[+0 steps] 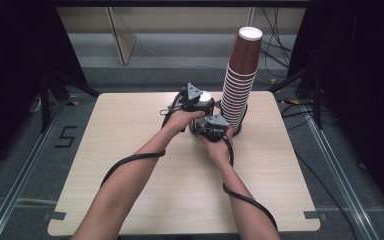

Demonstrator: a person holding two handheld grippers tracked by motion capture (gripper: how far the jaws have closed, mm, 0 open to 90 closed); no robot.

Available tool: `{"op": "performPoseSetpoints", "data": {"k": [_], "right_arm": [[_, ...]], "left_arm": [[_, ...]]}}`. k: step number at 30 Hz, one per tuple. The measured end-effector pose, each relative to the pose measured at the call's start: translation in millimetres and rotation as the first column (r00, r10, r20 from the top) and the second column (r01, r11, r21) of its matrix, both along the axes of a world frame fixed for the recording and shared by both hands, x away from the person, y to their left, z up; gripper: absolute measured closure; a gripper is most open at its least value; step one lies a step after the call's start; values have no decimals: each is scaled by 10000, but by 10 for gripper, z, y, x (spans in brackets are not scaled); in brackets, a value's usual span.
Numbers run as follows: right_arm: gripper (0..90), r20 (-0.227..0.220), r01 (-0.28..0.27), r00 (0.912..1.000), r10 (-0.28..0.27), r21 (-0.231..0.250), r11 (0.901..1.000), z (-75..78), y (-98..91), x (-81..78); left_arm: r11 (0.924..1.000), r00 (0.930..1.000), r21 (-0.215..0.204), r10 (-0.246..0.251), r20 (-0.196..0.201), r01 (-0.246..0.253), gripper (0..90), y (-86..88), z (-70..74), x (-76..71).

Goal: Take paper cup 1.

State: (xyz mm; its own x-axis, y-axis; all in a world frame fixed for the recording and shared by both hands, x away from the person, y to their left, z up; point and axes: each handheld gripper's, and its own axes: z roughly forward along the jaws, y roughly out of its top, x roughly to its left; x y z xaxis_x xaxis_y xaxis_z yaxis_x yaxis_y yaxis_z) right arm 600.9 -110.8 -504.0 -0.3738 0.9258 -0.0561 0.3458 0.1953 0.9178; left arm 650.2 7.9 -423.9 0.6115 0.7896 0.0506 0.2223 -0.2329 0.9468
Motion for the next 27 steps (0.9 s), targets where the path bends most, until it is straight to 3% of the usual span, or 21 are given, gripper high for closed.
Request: {"op": "performPoseSetpoints", "data": {"k": [5, 7, 9, 12, 17, 27], "right_arm": [[314, 118, 37, 9999, -36, -128, 9999, 0, 0, 3], [314, -42, 8, 10000, -8, 3, 10000, 6, 3, -7], [314, 194, 2, 9998, 2, -240, 9997, 0, -4, 8], [317, 10, -59, 10000, 59, -107, 9999, 10, -8, 1], [310, 168, -93, 9998, 90, 183, 9998, 51, 10, -10], [281, 467, -256, 9986, 253, 66, 9996, 132, -10, -88]], "left_arm": [[9999, 9999, -99, 20, 104, -19, 329, 7, 39, -12], [9998, 9998, -191, 22, 186, -19, 332, 11, 70, -19], [9994, 9996, -338, 59, 259, -50, 334, 18, 113, -27], [9990, 9993, -438, 57, 363, -41, 335, 28, 181, -33], [9990, 9987, -456, 46, 515, -22, 335, 27, 281, -56], [9985, 9974, -544, 63, 713, -24, 336, 53, 456, -91]]}}
